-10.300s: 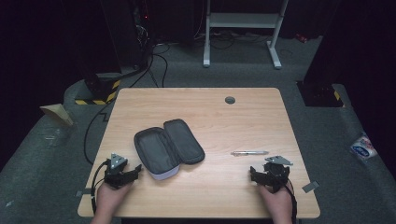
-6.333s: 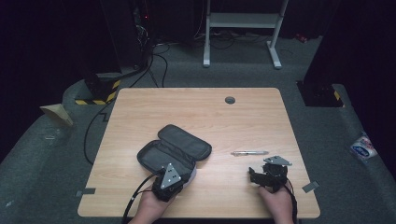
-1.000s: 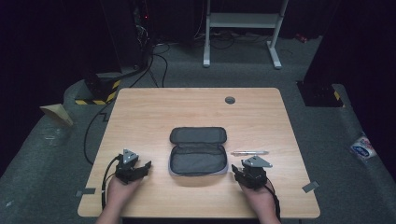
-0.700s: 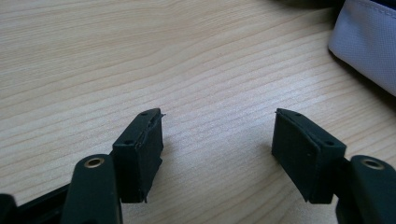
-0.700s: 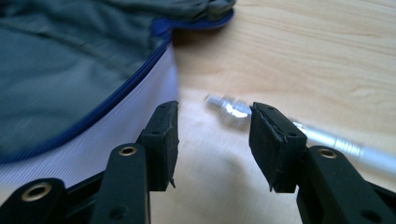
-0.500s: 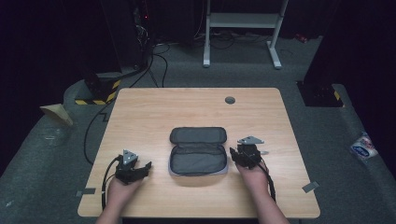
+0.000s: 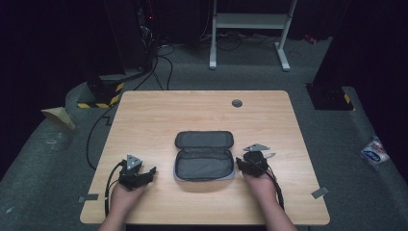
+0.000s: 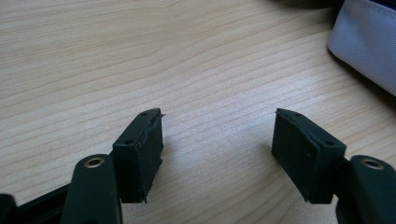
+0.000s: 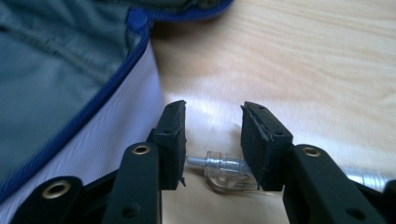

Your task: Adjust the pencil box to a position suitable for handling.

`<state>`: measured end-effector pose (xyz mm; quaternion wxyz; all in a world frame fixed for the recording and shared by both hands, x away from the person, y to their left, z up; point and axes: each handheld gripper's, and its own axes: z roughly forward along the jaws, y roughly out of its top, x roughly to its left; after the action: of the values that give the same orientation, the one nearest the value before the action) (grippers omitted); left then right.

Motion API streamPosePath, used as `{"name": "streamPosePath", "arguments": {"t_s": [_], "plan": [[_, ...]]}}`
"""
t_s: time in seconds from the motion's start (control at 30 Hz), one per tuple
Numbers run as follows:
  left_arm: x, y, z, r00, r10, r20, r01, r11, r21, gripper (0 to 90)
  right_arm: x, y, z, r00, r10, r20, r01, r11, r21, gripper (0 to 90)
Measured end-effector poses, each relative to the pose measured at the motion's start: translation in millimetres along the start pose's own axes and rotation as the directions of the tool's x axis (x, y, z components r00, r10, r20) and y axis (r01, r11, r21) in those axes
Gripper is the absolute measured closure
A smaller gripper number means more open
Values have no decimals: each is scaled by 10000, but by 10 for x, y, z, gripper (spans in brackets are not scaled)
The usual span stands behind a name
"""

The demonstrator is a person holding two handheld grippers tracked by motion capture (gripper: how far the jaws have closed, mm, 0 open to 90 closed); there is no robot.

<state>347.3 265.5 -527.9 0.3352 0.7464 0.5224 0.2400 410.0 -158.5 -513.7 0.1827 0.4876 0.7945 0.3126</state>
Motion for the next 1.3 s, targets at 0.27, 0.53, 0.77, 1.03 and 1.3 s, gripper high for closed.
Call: {"name": "streamPosePath", "arguments": {"t_s": [0.27,0.53,0.77,1.03,1.3], "plan": [[2,2,-1,10000,49,-28,-49,10000,8,338,-30,-307,-268,9999,-42,-151,39,9998,-215,546],[0,2,0,10000,36,-53,-36,10000,5,339,-115,-503,-492,9998,97,-156,-106,9984,-551,529],[-3,1,1,10000,-2,-46,2,10000,-3,339,-215,-518,-647,9972,446,599,-370,9919,-1214,510],[-5,-1,1,10000,-42,-20,42,10000,-17,339,-269,-515,-432,9926,774,941,-729,9961,-502,577],[-4,-1,0,10000,-38,-2,38,10000,-9,339,-388,-595,-517,9873,820,1360,-773,9962,-394,634]]}}
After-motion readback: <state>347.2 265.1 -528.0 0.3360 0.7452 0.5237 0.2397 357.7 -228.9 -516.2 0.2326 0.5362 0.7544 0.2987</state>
